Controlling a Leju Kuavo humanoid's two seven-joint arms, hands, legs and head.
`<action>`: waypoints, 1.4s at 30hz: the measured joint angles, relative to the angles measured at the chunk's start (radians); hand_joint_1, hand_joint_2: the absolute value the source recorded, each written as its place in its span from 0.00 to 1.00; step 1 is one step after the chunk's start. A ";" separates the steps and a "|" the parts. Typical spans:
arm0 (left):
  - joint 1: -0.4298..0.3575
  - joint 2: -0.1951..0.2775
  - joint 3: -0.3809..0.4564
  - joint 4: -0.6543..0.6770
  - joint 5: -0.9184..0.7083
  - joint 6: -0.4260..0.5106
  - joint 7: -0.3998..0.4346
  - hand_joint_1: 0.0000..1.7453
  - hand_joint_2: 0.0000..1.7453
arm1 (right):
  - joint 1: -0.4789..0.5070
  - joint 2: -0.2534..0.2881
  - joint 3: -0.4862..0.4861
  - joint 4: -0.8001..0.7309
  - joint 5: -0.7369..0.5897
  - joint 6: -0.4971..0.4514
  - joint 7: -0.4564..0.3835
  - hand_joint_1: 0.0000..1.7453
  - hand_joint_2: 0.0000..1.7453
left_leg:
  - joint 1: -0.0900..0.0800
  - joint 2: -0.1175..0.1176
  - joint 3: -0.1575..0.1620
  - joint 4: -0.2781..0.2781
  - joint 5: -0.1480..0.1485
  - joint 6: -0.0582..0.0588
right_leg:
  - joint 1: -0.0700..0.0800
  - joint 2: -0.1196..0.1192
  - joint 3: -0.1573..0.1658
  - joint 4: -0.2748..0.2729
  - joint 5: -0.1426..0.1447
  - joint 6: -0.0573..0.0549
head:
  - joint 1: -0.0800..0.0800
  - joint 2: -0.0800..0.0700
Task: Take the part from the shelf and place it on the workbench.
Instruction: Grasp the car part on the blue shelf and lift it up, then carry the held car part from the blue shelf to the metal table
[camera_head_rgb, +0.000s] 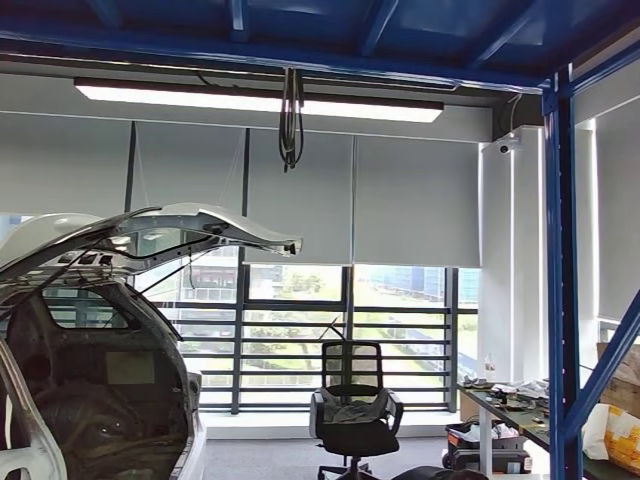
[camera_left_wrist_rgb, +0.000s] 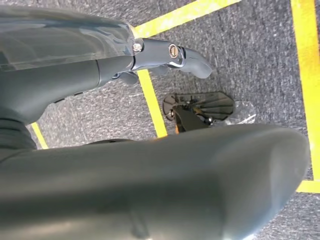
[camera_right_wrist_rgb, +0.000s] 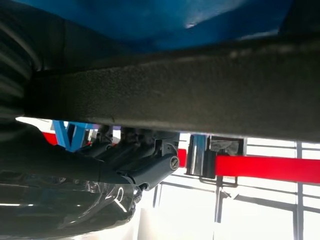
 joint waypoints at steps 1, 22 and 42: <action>0.000 0.000 0.000 0.000 0.001 0.002 -0.003 0.00 1.00 | 0.005 -0.003 -0.002 -0.008 0.002 0.000 0.001 1.00 1.00 | 0.000 0.000 0.000 0.000 0.000 0.000 | 0.000 0.000 0.000 0.000 0.000 0.000 | 0.000 0.000; 0.000 0.000 0.000 0.000 0.038 0.036 -0.031 0.00 1.00 | 0.177 -0.033 -0.115 -0.412 -0.244 0.046 -0.072 1.00 1.00 | 0.000 0.000 -0.001 0.000 0.000 0.000 | 0.000 0.000 -0.001 0.000 0.000 0.000 | 0.000 0.000; -0.020 0.001 0.042 0.000 0.114 0.047 -0.171 0.00 1.00 | 0.372 0.108 -0.307 -0.886 -1.250 0.427 -0.279 1.00 1.00 | 0.000 0.000 -0.003 0.000 0.000 0.000 | 0.000 0.000 -0.002 0.000 0.000 0.000 | 0.000 0.000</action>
